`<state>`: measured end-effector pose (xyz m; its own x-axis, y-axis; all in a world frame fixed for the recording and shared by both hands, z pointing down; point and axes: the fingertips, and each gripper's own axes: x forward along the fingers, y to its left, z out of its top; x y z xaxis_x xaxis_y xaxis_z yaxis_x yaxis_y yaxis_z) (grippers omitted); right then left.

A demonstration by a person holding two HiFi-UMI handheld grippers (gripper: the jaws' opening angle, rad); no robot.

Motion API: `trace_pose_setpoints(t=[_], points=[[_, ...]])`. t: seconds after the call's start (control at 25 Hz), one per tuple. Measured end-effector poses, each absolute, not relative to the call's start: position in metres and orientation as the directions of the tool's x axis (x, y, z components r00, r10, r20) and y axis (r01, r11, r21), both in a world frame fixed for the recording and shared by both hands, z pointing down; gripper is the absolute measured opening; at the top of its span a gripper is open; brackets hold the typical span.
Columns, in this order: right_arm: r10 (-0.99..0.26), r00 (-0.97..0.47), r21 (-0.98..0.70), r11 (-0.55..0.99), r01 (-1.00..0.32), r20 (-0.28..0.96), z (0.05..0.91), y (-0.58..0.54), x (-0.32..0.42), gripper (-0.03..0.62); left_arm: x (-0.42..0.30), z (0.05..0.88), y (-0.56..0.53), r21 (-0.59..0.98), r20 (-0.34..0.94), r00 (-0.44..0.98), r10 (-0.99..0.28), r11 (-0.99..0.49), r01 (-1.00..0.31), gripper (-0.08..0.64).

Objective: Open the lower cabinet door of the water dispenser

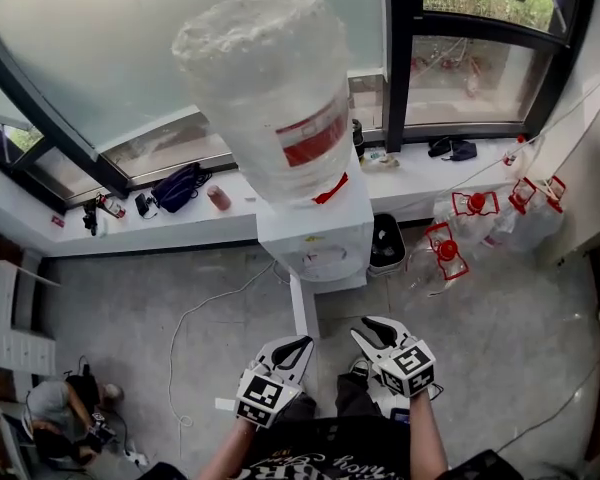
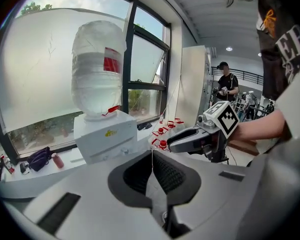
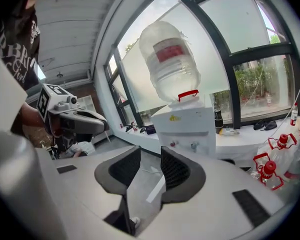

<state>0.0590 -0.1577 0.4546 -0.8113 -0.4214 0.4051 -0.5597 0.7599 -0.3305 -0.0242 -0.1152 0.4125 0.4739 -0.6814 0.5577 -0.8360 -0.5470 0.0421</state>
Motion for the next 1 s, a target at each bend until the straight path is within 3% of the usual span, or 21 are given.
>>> trace_pose_setpoints(t=[0.4, 0.8, 1.0], points=[[-0.521, -0.770, -0.235, 0.749, -0.619, 0.367, 0.385, -0.117, 0.035, 0.127, -0.044, 0.354, -0.099, 0.027, 0.444, 0.557, -0.702, -0.610, -0.792, 0.020], [-0.585, -0.738, -0.195, 0.723, -0.663, 0.337, 0.366, -0.001, -0.048, 0.124, -0.127, 0.338, 0.014, 0.043, 0.427, 0.613, -0.665, -0.662, -0.748, 0.020], [-0.611, -0.723, -0.180, 0.710, -0.681, 0.323, 0.356, 0.051, -0.084, 0.080, -0.171, 0.339, 0.065, 0.024, 0.415, 0.615, -0.670, -0.668, -0.744, 0.020]])
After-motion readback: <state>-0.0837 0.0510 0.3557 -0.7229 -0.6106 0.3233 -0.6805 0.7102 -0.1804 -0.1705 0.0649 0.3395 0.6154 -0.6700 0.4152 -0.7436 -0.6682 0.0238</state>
